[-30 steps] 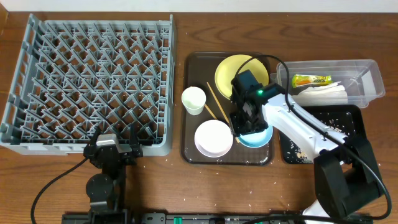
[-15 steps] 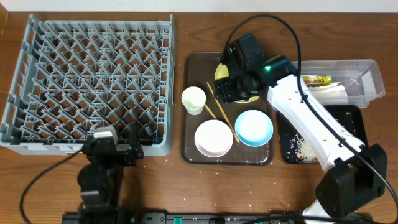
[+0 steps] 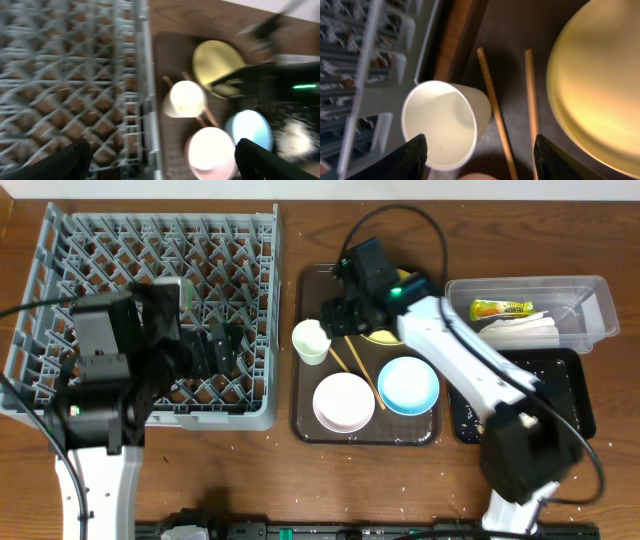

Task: Sort waste into correct bins and load items into the dishwasher

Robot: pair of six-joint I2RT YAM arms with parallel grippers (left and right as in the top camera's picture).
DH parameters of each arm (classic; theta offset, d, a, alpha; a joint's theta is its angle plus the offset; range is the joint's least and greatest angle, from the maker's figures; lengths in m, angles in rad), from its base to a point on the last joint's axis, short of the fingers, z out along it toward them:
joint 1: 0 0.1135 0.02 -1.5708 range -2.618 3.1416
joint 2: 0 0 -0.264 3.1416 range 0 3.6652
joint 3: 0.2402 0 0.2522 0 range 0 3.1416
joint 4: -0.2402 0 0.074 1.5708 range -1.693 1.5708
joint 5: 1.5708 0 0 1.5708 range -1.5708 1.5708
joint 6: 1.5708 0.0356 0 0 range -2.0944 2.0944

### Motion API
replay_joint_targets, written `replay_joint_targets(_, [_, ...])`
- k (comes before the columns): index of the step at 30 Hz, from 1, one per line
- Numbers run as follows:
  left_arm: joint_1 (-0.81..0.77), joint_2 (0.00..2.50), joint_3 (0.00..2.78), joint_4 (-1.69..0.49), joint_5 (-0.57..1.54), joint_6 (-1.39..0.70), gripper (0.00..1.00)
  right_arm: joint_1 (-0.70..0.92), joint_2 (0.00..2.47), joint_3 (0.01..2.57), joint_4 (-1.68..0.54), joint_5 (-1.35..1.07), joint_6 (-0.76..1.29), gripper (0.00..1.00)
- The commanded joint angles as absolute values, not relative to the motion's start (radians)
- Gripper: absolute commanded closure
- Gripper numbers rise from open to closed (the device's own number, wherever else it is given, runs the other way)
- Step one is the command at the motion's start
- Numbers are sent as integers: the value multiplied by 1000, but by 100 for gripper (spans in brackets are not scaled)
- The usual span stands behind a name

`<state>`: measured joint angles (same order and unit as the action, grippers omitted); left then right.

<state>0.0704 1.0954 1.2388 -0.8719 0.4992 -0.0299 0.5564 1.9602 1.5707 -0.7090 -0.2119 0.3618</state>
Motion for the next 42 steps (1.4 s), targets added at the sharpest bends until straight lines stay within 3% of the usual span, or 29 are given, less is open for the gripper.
replay_joint_targets(1, [73, 1122, 1262, -882, 651, -39, 8, 593, 2036, 1580, -686, -221, 403, 43])
replay_joint_targets(5, [73, 1134, 1261, -882, 651, -39, 8, 609, 2094, 1580, -680, -221, 419, 60])
replay_joint_targets(9, [73, 1134, 1261, -882, 651, -78, 8, 601, 2106, 1581, -685, -221, 422, 99])
replay_joint_targets(17, [73, 1144, 1261, -882, 683, -84, 8, 459, 1960, 1600, -765, -361, 373, 99])
replay_joint_targets(26, [73, 1374, 1261, -818, 1219, -82, 8, 213, 1843, 1594, -725, -917, 211, 99])
replay_joint_targets(33, [71, 1530, 1261, -685, 1572, -78, 8, 218, 1844, 1576, -617, -1139, 174, 99])
replay_joint_targets(42, [11, 1534, 1261, -663, 1570, -60, 8, 291, 1844, 1575, -530, -1187, 186, 99])
